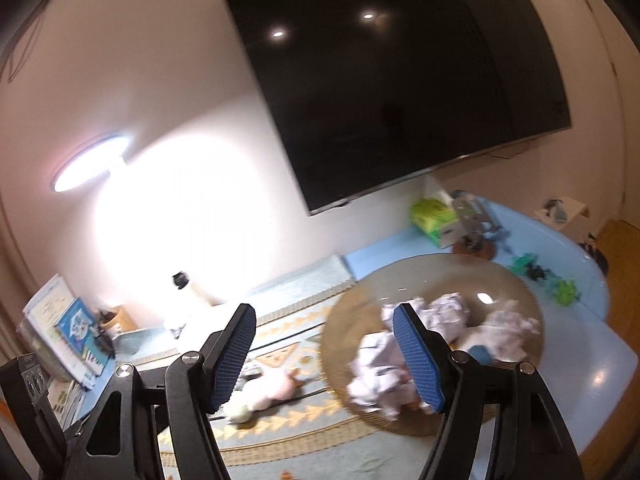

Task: Organize objects
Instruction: 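Bring both tools back over the desk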

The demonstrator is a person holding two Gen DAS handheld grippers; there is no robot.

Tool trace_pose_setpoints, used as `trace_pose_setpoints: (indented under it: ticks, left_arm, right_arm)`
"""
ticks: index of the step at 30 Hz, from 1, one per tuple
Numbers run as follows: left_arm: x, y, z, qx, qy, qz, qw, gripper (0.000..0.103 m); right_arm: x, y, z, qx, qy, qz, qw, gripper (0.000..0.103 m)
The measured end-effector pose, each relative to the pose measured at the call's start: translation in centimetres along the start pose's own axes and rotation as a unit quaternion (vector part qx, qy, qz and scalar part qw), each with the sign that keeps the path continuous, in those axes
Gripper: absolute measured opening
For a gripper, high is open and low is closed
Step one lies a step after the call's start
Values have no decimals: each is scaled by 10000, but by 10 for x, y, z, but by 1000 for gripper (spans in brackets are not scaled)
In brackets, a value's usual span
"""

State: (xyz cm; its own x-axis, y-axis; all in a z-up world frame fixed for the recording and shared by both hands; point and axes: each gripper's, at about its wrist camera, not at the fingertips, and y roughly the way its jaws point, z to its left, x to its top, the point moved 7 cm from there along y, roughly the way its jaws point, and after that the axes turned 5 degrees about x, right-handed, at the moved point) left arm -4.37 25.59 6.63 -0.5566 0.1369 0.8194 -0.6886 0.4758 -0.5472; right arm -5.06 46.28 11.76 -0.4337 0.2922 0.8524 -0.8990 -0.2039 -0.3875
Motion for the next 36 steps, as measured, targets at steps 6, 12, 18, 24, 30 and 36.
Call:
trace_pose_setpoints:
  ticks: [6,12,18,24,30,36]
  left_arm:
    - [-24,-41,92,1182,-358,-296,9919,80]
    - [-73,-47,185,2267,-857,24,9702,80]
    - [-98,-45,212,2378,-1055,149,9655,80]
    - [-114,-34,226,2197,-1370,384,9651,80]
    - [-119,-34,234,1927,-1702,424,9655,80]
    - [-119,-31,233,1848,-1676,489,9672,80]
  right_arm:
    - [-47,37,63,456,-251,437,9977,70]
    - [-126,94,115,967,-336,1446,9842,70]
    - [-166,121,132,949,-809,1714,9773,70]
    - [-181,136,124,936,-773,1880,9746,70]
    - [-182,139,122,877,-761,1950,9739,81]
    - [-183,138,123,841,-869,1954,9732,87]
